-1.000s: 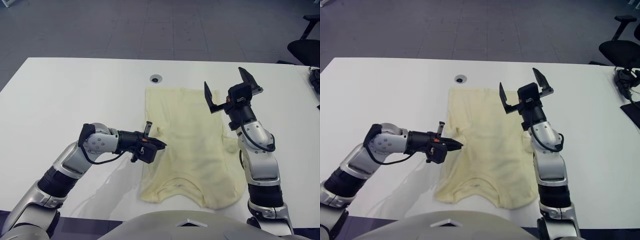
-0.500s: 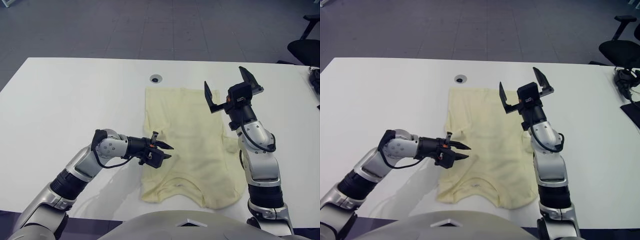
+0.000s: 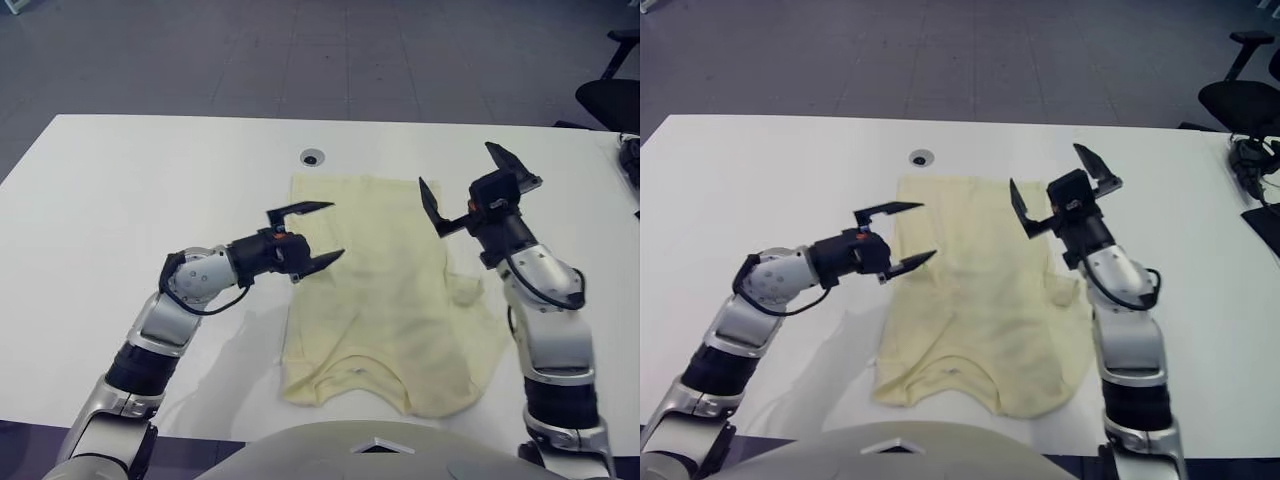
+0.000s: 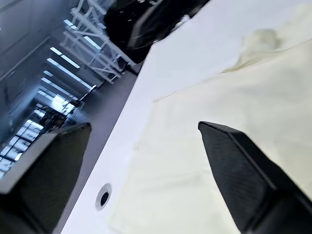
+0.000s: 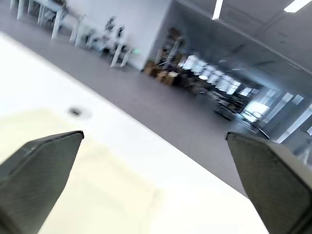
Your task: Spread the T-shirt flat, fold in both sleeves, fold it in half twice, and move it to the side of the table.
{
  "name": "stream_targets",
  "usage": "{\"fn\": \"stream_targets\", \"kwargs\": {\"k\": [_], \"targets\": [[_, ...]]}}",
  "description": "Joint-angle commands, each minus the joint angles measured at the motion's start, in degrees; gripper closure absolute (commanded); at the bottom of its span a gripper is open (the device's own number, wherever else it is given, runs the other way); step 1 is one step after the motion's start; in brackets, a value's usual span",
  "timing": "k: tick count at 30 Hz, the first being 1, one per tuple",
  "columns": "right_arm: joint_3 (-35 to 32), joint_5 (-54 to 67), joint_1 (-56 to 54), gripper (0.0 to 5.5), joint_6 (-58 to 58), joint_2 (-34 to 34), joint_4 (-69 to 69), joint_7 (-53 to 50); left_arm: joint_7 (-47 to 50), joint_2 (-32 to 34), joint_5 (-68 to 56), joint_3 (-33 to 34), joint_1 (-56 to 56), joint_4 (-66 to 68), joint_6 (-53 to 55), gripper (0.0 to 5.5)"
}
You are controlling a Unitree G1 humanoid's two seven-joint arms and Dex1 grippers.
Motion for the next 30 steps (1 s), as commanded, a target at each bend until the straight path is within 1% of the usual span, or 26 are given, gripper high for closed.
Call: {"fn": "stream_targets", "kwargs": {"k": [1, 3, 4, 5, 7, 10, 13, 17, 25, 26, 29, 30], "targets": [[-8.1, 2.0, 8.9, 0.10, -6.4, -16.6, -3.5, 17.9, 10.0, -7.1, -4.5, 6.1, 6.0, -5.6, 7.5, 0.65], [-11.6, 4.2, 12.7, 0.10, -10.9, -23.3, 0.3, 27.6, 13.8, -10.5, -5.9, 6.7, 7.8, -9.7, 11.0, 0.19], [-12.4, 3.9, 14.0, 0.10, -13.6, -26.6, 3.8, 31.4, 15.4, -11.6, -5.3, 6.7, 8.9, -11.5, 12.1, 0.13], [-13.0, 3.5, 15.0, 0.10, -15.6, -29.2, 6.8, 34.4, 16.6, -12.3, -4.7, 6.4, 9.9, -12.8, 12.7, 0.13], [-13.3, 4.1, 16.0, 0.10, -18.3, -32.1, 10.7, 39.0, 18.1, -13.1, -2.9, 5.5, 11.3, -15.0, 13.9, 0.13], [-11.3, 3.9, 17.1, 0.10, -21.2, -35.4, 13.5, 44.0, 20.6, -14.3, -1.2, 5.2, 11.7, -17.4, 15.2, 0.13], [-7.4, 0.8, 15.7, 0.10, -24.1, -36.6, 14.8, 44.5, 21.7, -14.9, -0.4, 5.1, 11.2, -18.2, 16.2, 0.13], [-1.7, -6.5, 12.4, 0.10, -28.9, -38.4, 19.1, 42.9, 22.0, -14.9, 0.8, 4.1, 11.0, -18.7, 16.6, 0.13], [5.6, -10.7, 6.7, 0.10, -31.1, -36.9, 22.1, 42.0, 21.9, -14.6, 1.6, 4.1, 10.7, -18.8, 16.9, 0.13], [6.4, -11.1, 6.4, 0.31, -31.2, -37.0, 22.5, 41.8, 21.8, -14.5, 1.8, 3.9, 10.9, -18.7, 16.9, 0.10], [8.6, -11.9, 4.5, 0.71, -31.5, -36.5, 24.0, 41.6, 21.9, -14.5, 2.3, 3.8, 11.0, -19.0, 17.2, 0.10], [9.0, -12.0, 4.1, 0.94, -31.4, -36.4, 24.3, 41.6, 22.0, -14.6, 2.4, 3.9, 11.0, -19.1, 17.2, 0.10]]}}
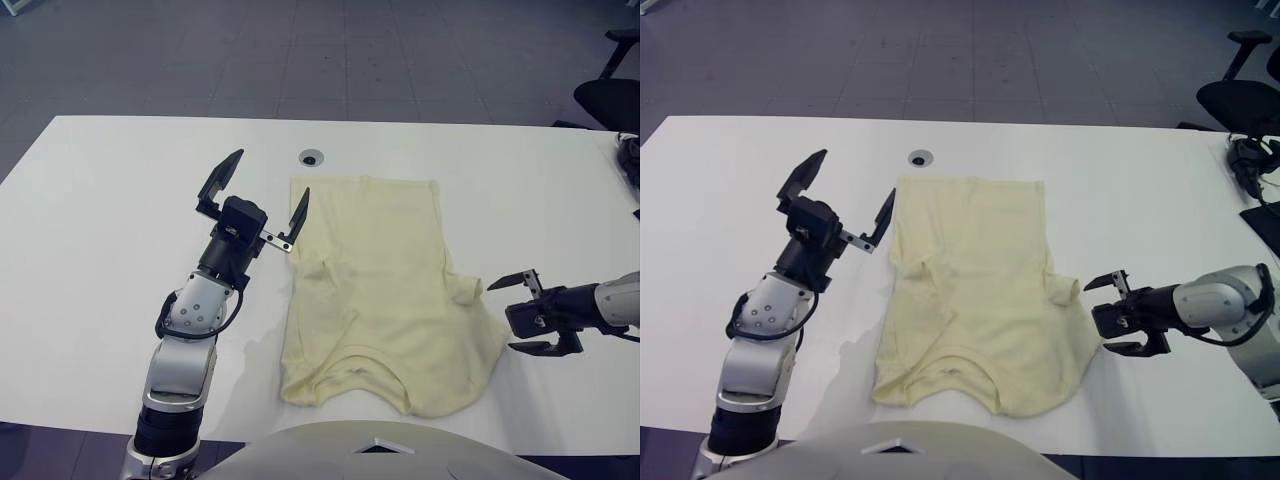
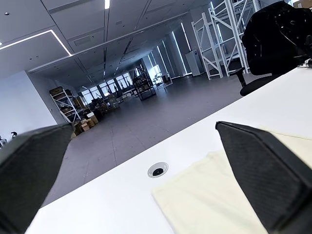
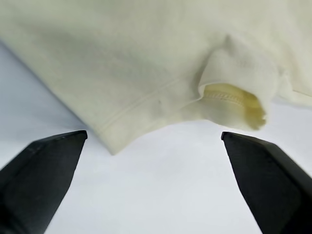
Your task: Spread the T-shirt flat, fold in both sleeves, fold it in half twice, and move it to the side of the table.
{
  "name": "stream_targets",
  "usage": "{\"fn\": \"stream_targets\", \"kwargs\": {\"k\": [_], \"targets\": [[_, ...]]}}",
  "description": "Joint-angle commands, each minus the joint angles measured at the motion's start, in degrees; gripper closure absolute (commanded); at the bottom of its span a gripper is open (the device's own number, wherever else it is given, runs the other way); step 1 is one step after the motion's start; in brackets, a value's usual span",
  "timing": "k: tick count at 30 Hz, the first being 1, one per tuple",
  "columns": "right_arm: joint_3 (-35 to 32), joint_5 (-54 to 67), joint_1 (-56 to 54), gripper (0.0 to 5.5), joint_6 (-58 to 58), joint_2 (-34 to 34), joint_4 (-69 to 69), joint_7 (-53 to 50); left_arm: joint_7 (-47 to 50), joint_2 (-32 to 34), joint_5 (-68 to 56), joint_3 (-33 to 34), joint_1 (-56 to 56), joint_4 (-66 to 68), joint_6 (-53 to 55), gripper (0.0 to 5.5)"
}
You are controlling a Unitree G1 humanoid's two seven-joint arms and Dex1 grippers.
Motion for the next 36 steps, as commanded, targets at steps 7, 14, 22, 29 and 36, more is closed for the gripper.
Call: {"fn": "stream_targets", "kwargs": {"k": [7, 14, 22, 29, 36], "targets": [[3.4, -0.8, -2.4, 2.22, 0.4, 0.2, 2.6, -0.6, 0.0, 0.8, 2.1, 0.2, -1.0, 1.1, 0.1, 0.10], [2.2, 2.0, -1.0, 3.49, 1.8, -0.7, 0.9, 0.6, -0.7, 1.4, 2.0, 0.4, -1.2, 2.4, -0.4, 0.10], [0.9, 4.3, 0.7, 5.02, 2.1, -1.5, -0.8, 1.4, -2.1, 3.0, 3.0, -0.4, -0.6, 3.7, -1.2, 0.10], [1.2, 2.6, 0.0, 5.47, 2.3, -1.1, -0.5, 0.4, -3.6, 4.0, 2.8, -0.8, -0.1, 3.8, -1.5, 0.10], [-0.3, 2.6, 1.1, 5.47, 1.6, -2.0, -2.5, -0.2, -4.1, 4.4, 2.9, -1.2, -0.1, 3.7, -1.8, 0.10]]}}
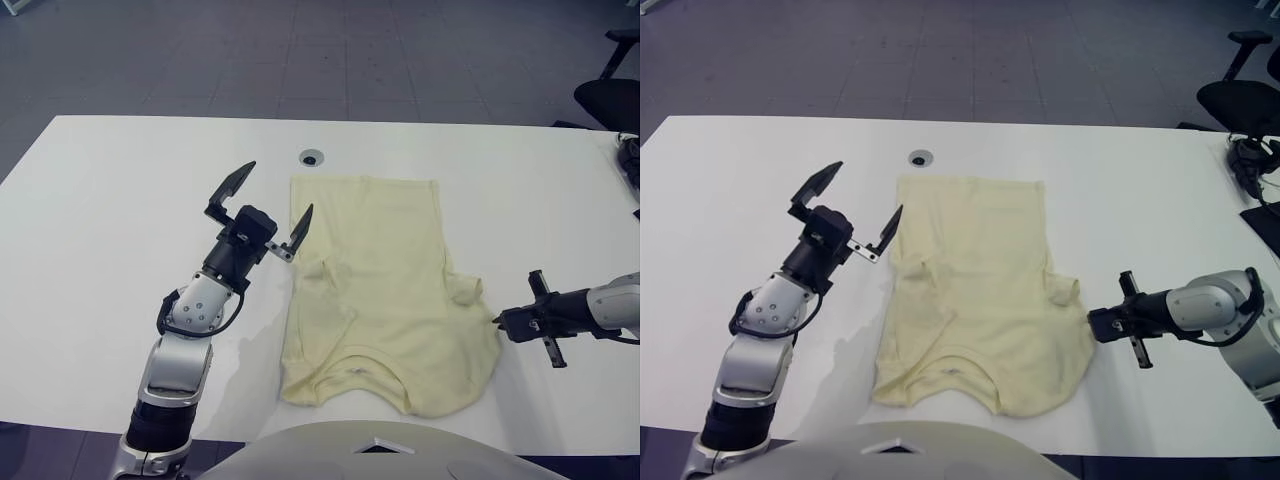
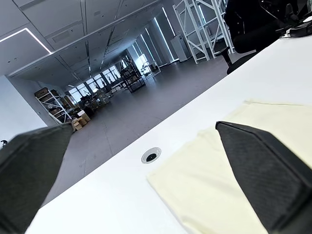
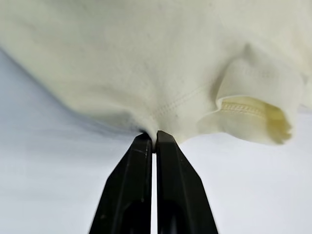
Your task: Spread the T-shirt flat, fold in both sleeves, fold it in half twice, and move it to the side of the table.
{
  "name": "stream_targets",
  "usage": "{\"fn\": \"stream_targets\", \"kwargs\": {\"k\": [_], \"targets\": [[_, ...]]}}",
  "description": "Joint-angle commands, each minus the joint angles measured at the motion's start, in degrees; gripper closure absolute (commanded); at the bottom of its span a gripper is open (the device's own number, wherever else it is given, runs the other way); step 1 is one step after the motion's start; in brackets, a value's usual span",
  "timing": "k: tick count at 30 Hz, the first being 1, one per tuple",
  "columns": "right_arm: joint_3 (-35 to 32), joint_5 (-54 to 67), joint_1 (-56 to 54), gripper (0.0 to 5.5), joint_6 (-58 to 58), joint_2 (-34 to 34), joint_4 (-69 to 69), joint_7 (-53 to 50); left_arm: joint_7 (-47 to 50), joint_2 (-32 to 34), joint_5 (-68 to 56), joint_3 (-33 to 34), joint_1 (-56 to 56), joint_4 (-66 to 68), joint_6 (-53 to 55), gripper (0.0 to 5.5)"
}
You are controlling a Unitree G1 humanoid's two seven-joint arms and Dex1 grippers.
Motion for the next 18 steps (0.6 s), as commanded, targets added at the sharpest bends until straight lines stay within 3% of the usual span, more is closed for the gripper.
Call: {"fn": "stream_targets", "kwargs": {"k": [1, 8, 18], "targets": [[-2.4, 0.7, 0.7, 5.47, -0.4, -1.8, -2.7, -0.2, -0.6, 1.0, 0.6, -0.2, 0.2, 0.3, -0.4, 0.10], [-7.6, 8.9, -0.7, 5.47, -0.3, 0.9, -10.6, -1.2, -0.8, 1.3, 0.9, -1.0, -0.2, 0.9, -0.8, 0.10], [1.8, 8.9, -8.2, 5.47, 0.6, 6.0, -13.7, -1.5, -2.0, 1.7, 1.2, -2.4, -1.3, 2.8, -2.8, 0.10]]}}
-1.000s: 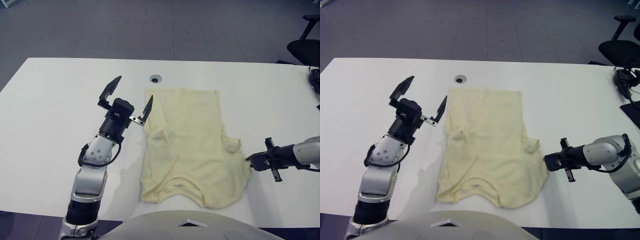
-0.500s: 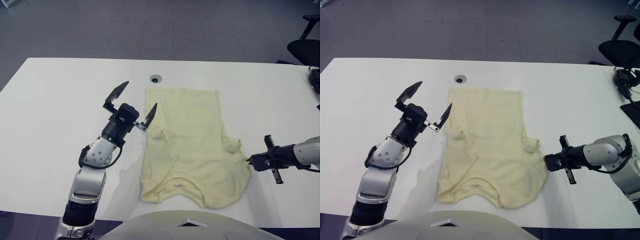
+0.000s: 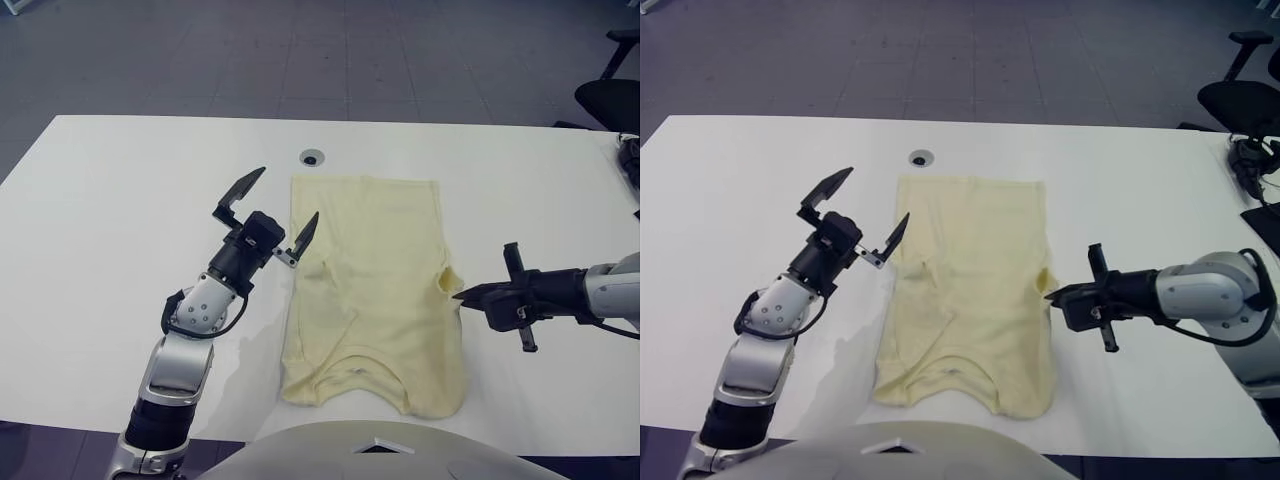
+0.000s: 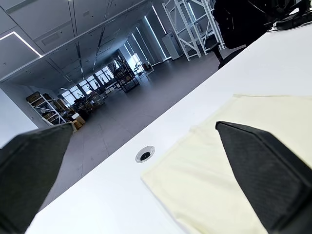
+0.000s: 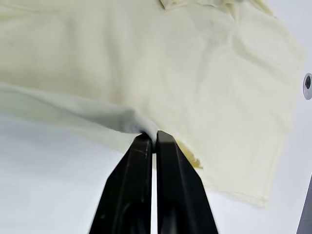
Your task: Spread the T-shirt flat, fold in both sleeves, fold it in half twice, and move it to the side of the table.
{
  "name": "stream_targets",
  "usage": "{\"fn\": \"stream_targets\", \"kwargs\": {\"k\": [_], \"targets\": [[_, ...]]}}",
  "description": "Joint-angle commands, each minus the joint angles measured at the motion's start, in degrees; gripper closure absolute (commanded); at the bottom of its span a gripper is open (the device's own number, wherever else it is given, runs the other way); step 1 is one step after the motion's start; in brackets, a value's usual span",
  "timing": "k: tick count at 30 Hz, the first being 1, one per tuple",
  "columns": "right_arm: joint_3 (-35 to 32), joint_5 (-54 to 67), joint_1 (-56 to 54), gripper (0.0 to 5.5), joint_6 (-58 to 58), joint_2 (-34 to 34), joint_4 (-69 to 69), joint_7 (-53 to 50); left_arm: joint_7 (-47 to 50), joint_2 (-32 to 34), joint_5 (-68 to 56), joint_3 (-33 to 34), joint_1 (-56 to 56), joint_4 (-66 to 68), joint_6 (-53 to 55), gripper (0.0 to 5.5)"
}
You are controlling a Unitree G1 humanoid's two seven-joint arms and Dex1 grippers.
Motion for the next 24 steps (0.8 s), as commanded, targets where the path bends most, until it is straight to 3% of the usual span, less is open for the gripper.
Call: {"fn": "stream_targets", "kwargs": {"k": [1, 8, 20, 24], "targets": [[5.6, -2.2, -5.5, 5.47, 0.3, 3.4, 0.1, 0.0, -1.0, 0.4, 0.1, -1.0, -0.8, 1.2, -1.5, 0.10], [14.0, -7.2, -11.9, 5.47, 0.2, 9.6, 4.6, -0.6, -1.6, 0.4, 0.3, -1.7, -1.9, 2.9, -2.7, 0.10], [19.4, -9.3, -13.4, 5.47, -1.8, 14.1, 8.7, -0.9, -2.9, 0.9, -0.3, -2.5, -1.1, 2.4, -3.8, 0.10], [19.1, -8.6, -12.8, 4.71, 1.0, 14.6, 8.5, -1.0, -3.4, 0.9, -0.2, -2.7, -0.6, 2.2, -4.2, 0.10]]}}
